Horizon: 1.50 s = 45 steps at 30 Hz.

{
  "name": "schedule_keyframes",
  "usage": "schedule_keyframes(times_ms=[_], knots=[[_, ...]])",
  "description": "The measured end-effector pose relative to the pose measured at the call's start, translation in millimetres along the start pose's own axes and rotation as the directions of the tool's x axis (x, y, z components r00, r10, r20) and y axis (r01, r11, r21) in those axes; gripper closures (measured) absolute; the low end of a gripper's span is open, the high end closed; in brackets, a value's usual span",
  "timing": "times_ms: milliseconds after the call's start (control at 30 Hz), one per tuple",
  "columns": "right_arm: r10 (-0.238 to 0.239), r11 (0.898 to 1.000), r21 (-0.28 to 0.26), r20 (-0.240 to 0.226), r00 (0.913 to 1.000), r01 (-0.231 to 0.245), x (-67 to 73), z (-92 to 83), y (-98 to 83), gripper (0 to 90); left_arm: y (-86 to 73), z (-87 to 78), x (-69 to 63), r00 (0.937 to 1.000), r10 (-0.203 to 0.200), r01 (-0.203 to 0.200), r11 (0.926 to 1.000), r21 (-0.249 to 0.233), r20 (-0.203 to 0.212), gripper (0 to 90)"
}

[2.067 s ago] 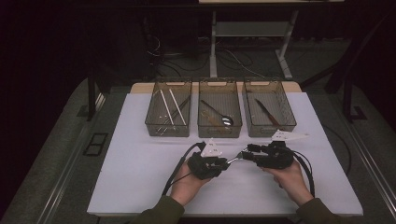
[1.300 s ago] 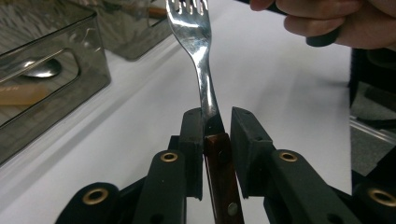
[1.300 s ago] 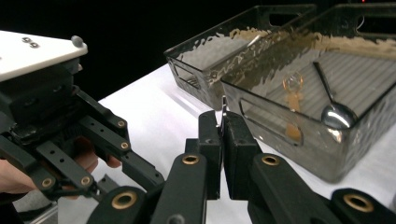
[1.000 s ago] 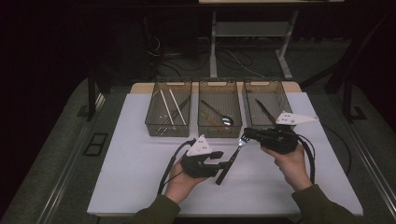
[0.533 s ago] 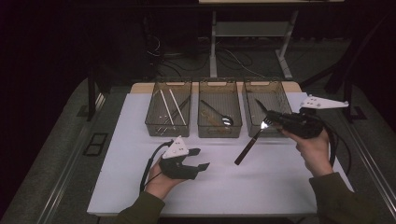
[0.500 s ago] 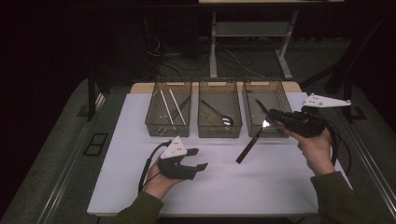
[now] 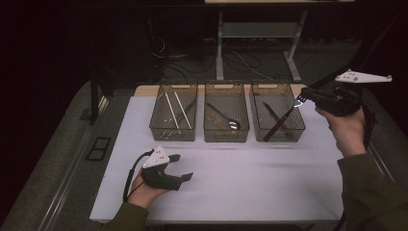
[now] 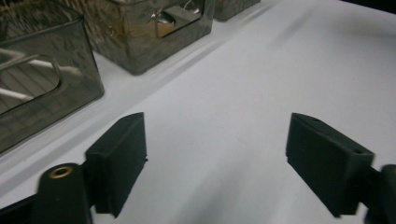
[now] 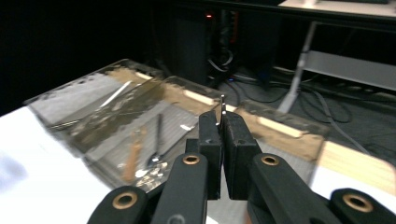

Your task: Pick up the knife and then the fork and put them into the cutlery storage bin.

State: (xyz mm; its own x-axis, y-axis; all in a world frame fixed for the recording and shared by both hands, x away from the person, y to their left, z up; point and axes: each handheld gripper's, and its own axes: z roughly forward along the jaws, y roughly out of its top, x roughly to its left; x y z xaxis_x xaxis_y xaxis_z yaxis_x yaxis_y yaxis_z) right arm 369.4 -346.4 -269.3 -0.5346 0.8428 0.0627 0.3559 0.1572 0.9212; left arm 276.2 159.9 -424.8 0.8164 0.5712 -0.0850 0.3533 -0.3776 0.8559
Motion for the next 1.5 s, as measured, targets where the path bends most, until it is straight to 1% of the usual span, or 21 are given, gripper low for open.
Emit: schedule_keyframes(times_ms=[67, 133, 200, 267, 300, 433, 567, 767, 900, 967, 1233, 1400, 1433, 1500], knots=[[-0.004, 1.000, 0.004, 0.025, 0.9997, 0.004, -6.1, 1.2, 5.5, 87.0, -3.1, -0.5, 1.5, 1.0000, -0.004, 0.004, 1.0000, 0.007, -0.001, 13.5], [-0.001, 1.000, 0.005, 0.043, 0.9991, 0.001, -12.4, 2.9, 10.0, 87.0, -5.1, -0.4, 2.6, 0.9999, -0.012, 0.012, 0.9999, 0.010, -0.004, 12.7], [0.000, 1.000, 0.014, 0.068, 0.9977, -0.001, -19.0, 6.1, 13.8, 87.0, -6.6, 0.5, 4.2, 0.9998, -0.011, 0.012, 0.9997, 0.021, -0.014, 8.7], [0.010, 1.000, 0.016, 0.082, 0.9966, -0.011, -26.4, 9.9, 16.5, 87.0, -8.2, 2.0, 5.8, 0.9993, -0.038, 0.038, 0.9990, 0.026, 0.007, 2.9], [0.019, 1.000, 0.018, 0.087, 0.9960, -0.020, -29.8, 12.3, 17.5, 87.0, -8.8, 3.1, 5.6, 0.9992, -0.040, 0.040, 0.9986, 0.036, 0.007, 0.6], [0.029, 0.998, 0.045, 0.114, 0.9931, -0.034, -39.6, 25.5, 19.1, 87.0, -8.8, 6.1, 3.4, 0.9992, -0.037, 0.036, 0.9984, 0.044, 0.016, 0.0], [0.043, 0.995, 0.086, 0.122, 0.9916, -0.054, -45.7, 44.4, 12.5, 87.0, -9.0, 7.7, 2.4, 0.9989, -0.036, 0.034, 0.9978, 0.056, 0.029, 0.0], [0.067, 0.984, 0.157, 0.116, 0.9910, -0.085, -47.4, 73.9, -7.0, 86.9, -8.4, 9.0, 1.5, 0.9986, -0.036, 0.033, 0.9976, 0.060, 0.040, 0.0], [0.095, 0.976, 0.184, 0.103, 0.9901, -0.113, -51.5, 86.7, -20.0, 86.9, -7.8, 9.6, 0.0, 0.9986, -0.027, 0.024, 0.9977, 0.064, 0.046, 0.0], [0.100, 0.973, 0.198, 0.102, 0.9897, -0.119, -53.6, 91.4, -25.1, 86.9, -7.9, 10.2, 0.0, 0.9987, -0.025, 0.022, 0.9974, 0.068, 0.046, 0.0], [0.132, 0.966, 0.212, 0.078, 0.9882, -0.146, -58.3, 97.9, -32.0, 86.7, -8.0, 11.8, -0.5, 0.9982, -0.029, 0.025, 0.9965, 0.080, 0.052, 0.0], [0.158, 0.961, 0.221, 0.049, 0.9863, -0.165, -59.9, 104.7, -36.7, 86.6, -7.9, 12.2, -0.3, 0.9981, -0.033, 0.029, 0.9963, 0.080, 0.051, 0.0], [0.162, 0.961, 0.218, 0.047, 0.9857, -0.168, -60.9, 105.9, -37.8, 86.2, -8.0, 12.2, -0.2, 0.9981, -0.033, 0.029, 0.9962, 0.083, 0.052, 0.0], [0.156, 0.962, 0.218, 0.061, 0.9859, -0.165, -62.5, 108.4, -39.6, 83.9, -8.2, 12.9, -0.4, 0.9982, -0.033, 0.029, 0.9957, 0.088, 0.051, 0.0]])
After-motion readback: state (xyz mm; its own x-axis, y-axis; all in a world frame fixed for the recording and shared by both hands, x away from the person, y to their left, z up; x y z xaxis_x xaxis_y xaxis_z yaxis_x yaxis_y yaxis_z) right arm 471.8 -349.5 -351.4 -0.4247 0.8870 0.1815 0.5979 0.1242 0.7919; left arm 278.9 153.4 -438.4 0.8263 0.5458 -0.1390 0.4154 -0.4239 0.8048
